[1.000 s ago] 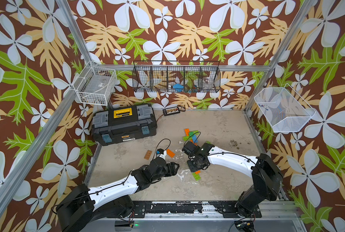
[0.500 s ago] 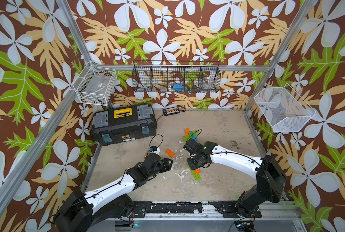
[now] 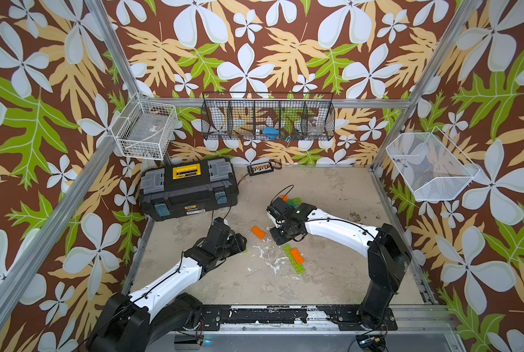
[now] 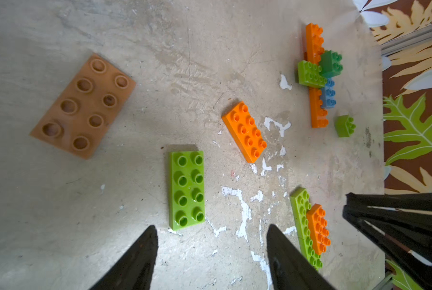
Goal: Assemble a small pinwheel with lego
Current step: Move the lego brick at the center of the board.
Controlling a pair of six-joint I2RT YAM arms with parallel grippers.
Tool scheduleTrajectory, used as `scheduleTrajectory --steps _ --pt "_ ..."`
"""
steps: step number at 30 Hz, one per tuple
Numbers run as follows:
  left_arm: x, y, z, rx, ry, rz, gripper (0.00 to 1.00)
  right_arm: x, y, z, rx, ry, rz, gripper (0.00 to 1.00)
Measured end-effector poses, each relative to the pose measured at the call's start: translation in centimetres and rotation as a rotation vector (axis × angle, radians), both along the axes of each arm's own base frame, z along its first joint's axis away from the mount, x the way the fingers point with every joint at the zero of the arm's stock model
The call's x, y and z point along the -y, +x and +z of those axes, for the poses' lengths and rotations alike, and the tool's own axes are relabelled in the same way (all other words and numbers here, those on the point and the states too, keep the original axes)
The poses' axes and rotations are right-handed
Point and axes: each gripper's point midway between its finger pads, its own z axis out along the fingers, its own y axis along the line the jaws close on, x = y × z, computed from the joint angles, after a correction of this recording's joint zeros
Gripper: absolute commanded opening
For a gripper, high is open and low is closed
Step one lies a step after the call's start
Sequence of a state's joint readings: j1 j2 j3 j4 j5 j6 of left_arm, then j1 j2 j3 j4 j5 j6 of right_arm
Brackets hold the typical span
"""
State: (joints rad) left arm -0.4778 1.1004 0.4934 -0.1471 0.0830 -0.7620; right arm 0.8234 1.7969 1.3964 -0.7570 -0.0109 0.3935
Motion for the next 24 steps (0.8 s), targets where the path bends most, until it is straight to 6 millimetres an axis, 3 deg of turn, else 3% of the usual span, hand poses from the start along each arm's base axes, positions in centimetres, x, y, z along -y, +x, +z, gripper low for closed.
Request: scheduleTrajectory --steps 4,11,18,24 --pt "-0.3 0.3 -0.8 -0.046 0.075 -0.015 0.65 0.9 0.1 1.0 0.027 0.0 -0.02 0.19" --pt "-0.8 0.9 -1.8 -0.096 0.203 -0.051 0.7 3.6 -0.4 2.2 0.053 -0.005 -0.073 0.2" --pt "1.0 0.8 -3.0 -0.133 0.293 -0.132 0.69 5.7 -0.2 3.0 0.074 -0.004 -0.118 0.21" --pt "1.0 0.4 -4.2 -0.169 0.361 -0.163 0.63 6.2 -0.5 3.1 0.077 -0.002 -0.123 0.21"
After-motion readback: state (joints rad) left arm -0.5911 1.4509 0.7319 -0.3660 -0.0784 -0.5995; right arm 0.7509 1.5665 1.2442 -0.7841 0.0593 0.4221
